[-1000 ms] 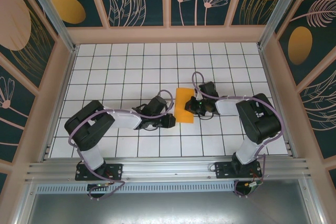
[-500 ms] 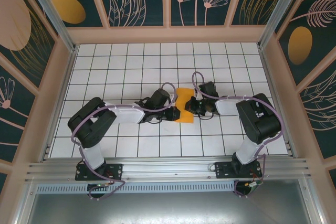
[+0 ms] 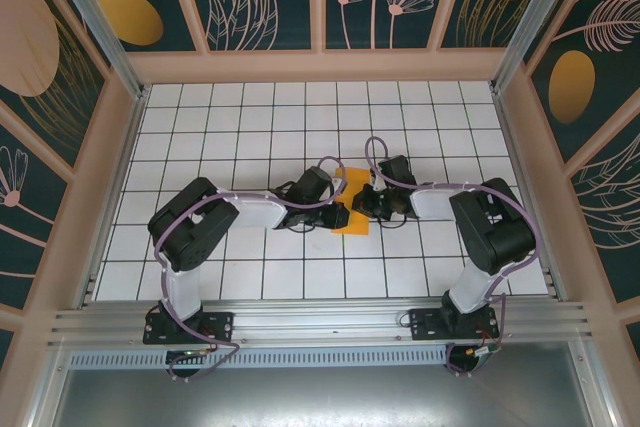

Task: Fold a paper plane with a square sheet of paper (fold left side to right side)
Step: Fold the triangle a second time at the center of the table.

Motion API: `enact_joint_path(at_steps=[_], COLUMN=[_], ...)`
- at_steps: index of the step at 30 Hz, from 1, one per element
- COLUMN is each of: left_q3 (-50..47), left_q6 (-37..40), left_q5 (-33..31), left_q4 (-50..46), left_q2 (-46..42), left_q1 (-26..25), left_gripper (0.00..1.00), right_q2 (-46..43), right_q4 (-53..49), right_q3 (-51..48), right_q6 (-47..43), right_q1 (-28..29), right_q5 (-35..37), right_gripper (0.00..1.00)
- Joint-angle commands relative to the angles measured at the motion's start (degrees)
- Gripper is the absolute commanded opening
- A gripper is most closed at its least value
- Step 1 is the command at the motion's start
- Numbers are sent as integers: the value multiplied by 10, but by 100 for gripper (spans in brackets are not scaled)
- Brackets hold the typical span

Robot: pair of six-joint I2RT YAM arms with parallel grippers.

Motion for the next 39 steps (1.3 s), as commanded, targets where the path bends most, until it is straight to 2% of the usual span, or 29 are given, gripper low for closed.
enact_joint_path(at_steps=[1,10,23,39], left_q3=[6,-1,-71,-108], left_q6=[14,32,62,46], left_q5=[1,-12,-8,-40], left_q4=[-20,-54,-79,-91], left_q2=[10,7,-35,-93], left_q1=[2,2,2,2], left_gripper=[14,13,11,11], right_q2=[10,15,18,9], right_q4=[-56,-71,-88,-77], right_q3=[2,10,17,15], right_q6=[-12,-17,-26,-26], right_q1=[3,1,-12,-11], right_q5=[35,42,42,34], right_gripper=[0,0,0,0])
